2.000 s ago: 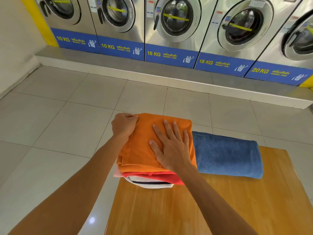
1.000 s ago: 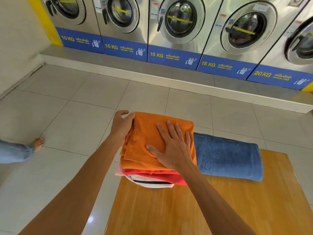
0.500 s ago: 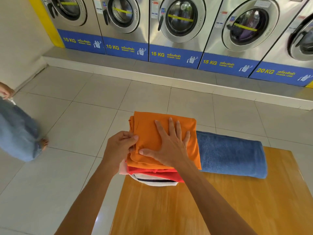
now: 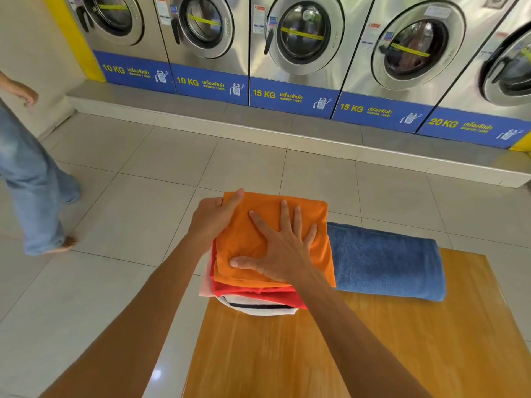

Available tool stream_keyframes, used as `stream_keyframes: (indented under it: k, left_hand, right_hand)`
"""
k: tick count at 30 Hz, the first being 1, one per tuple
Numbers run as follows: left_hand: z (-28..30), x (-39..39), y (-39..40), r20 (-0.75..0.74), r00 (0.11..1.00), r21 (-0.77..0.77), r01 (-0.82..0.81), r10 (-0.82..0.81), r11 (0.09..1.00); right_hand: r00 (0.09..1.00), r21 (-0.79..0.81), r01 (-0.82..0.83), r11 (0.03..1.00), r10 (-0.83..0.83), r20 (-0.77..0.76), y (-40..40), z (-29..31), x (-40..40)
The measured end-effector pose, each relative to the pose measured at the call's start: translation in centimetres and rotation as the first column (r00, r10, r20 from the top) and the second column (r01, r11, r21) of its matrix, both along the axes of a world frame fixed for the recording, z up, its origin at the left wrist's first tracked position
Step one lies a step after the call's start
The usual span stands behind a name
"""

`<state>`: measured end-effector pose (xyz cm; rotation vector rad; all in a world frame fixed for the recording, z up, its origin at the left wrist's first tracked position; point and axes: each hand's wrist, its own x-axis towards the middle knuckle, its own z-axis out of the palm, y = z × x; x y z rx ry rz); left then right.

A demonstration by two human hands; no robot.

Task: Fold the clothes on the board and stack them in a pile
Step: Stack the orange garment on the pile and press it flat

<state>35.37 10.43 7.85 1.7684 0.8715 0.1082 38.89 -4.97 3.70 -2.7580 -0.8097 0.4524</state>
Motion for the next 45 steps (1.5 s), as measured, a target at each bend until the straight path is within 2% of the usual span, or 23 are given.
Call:
stream_keyframes:
  k: [2,5,7,9,11,13,14,15,16,17,19,20,22,25,29,31,35,37,40,41,43,45]
  left_hand:
    - [0.2,1.6,0.6,0.036,0.999,-0.071,-0.015,0.018,0.997]
    - [0.3,3.0,1.8,0.089,0.973,-0.369,-0.167,0.213,0.914]
    - [-1.0,3.0,2.0,0.046,0.962,-0.520,-0.208,0.271,0.829]
    - [-2.7,2.4,1.8,-0.070,0.961,-0.544,-0.263,0.269,0.797]
    - [-3.5,2.1,1.8,-0.077,0.958,-0.395,-0.284,0.276,0.874]
    - [-3.5,2.1,1.7,0.063,0.954,-0.029,-0.293,0.295,0.956]
    - [-2.8,1.9,1.3,0.167,0.949,0.202,-0.299,0.268,0.933]
    - [-2.1,1.7,0.4,0.280,0.942,0.403,-0.290,0.185,0.868]
    - [-1.6,1.6,-0.8,0.354,0.934,0.553,-0.243,0.039,0.797]
    - [-1.5,1.7,-2.1,0.345,0.929,0.666,-0.140,-0.136,0.733]
    - [-3.1,2.1,-4.2,0.099,0.911,0.795,0.170,-0.401,0.582]
    - [-4.3,2.1,-4.7,-0.058,0.895,0.784,0.315,-0.442,0.534]
    - [-6.6,2.2,-4.2,-0.232,0.868,0.707,0.460,-0.438,0.537]
    - [-7.4,3.1,-3.1,-0.284,0.858,0.652,0.500,-0.429,0.570]
    - [-6.7,3.2,-2.4,-0.323,0.884,0.602,0.468,-0.339,0.647]
    - [-7.2,2.7,-2.1,-0.312,0.882,0.595,0.470,-0.352,0.651]
    - [-6.6,2.7,-1.4,-0.421,0.829,0.611,0.559,-0.368,0.560]
    - [-5.7,3.0,-2.1,-0.424,0.850,0.674,0.526,-0.312,0.519]
    - [-5.4,3.2,-4.9,-0.307,0.907,0.683,0.421,-0.289,0.597]
    - [-5.8,3.1,-5.5,-0.297,0.910,0.668,0.414,-0.289,0.618]
    - [-6.6,2.9,-5.7,-0.302,0.908,0.662,0.418,-0.290,0.622]
    - [-7.1,2.9,-4.6,-0.311,0.897,0.648,0.443,-0.315,0.620]
  right_hand:
    - [1.000,-0.018,-0.011,1.000,0.011,0.020,-0.1,-0.1,-0.1]
    - [1.000,0.023,-0.006,1.000,0.006,0.014,-0.3,-0.2,-0.1]
    - [1.000,0.035,0.000,0.999,0.001,-0.003,-0.6,-0.2,-0.1]
    - [0.999,0.014,-0.033,0.999,0.033,0.009,-0.8,-0.5,-0.4]
    - [0.999,0.029,-0.037,0.999,0.037,0.011,-0.8,-0.3,-0.6]
    - [0.999,0.141,0.034,0.989,-0.035,0.002,-0.8,0.3,-0.4]
    - [0.996,0.214,0.080,0.974,-0.084,0.011,-0.7,0.6,0.0]
    - [0.991,0.278,0.117,0.954,-0.132,0.036,-0.6,0.9,0.5]
    - [0.984,0.307,0.134,0.942,-0.163,0.069,-0.5,1.1,1.1]
    - [0.981,0.291,0.129,0.948,-0.164,0.100,-0.4,1.2,1.6]
    - [0.984,0.177,0.083,0.981,-0.109,0.140,-0.3,0.5,2.7]
    - [0.984,0.113,0.085,0.990,-0.101,0.147,-0.4,-0.1,3.0]
    - [0.975,0.048,0.186,0.981,-0.190,0.112,-1.1,-0.8,3.8]
    - [0.938,0.018,0.348,0.937,-0.347,-0.018,-2.4,-0.9,5.5]
    - [0.895,-0.058,0.429,0.901,-0.433,-0.105,-4.0,-0.4,7.0]
    - [0.886,-0.021,0.453,0.892,-0.452,-0.098,-4.5,-0.6,6.9]
    - [0.820,0.117,0.561,0.820,-0.569,0.060,-5.0,-0.7,6.9]
    - [0.795,0.264,0.596,0.759,-0.604,-0.057,-5.4,-0.4,8.1]
    - [0.725,0.396,0.685,0.612,-0.514,-0.459,-5.7,-0.2,10.2]
    - [0.736,0.408,0.668,0.622,-0.469,-0.488,-5.7,-0.2,10.5]
    - [0.802,0.447,0.593,0.669,-0.442,-0.403,-5.5,-0.4,11.0]
    - [0.825,0.488,0.564,0.666,-0.443,-0.350,-5.5,-0.8,11.3]
